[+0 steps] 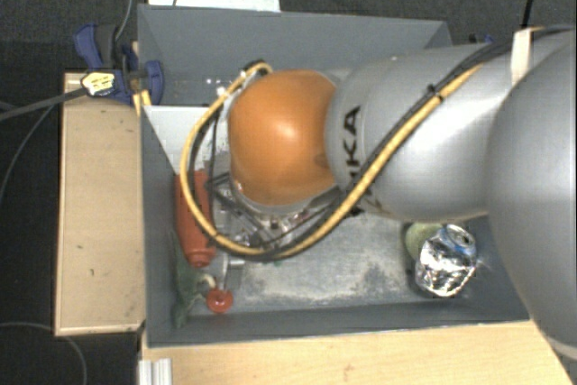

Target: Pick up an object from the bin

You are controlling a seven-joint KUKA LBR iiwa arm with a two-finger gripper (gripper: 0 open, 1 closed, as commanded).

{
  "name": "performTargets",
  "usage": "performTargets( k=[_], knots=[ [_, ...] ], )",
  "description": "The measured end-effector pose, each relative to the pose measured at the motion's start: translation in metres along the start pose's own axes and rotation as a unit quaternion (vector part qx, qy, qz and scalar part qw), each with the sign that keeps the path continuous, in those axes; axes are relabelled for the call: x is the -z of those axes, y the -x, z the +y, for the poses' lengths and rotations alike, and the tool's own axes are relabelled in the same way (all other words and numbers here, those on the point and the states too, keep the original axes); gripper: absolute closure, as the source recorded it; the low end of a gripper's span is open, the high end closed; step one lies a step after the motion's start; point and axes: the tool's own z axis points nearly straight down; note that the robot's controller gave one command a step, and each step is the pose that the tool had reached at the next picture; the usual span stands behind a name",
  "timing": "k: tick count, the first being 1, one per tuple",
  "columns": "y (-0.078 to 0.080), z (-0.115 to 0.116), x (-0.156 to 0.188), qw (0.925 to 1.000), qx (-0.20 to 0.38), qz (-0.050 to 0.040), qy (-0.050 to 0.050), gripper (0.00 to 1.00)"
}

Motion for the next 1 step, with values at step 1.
performTargets(
  k=[1],
  knots=[
    [0.0019, -0.0014, 0.0047, 1.0000, -0.003, -0.0037, 0.001, 0.00]
  ],
)
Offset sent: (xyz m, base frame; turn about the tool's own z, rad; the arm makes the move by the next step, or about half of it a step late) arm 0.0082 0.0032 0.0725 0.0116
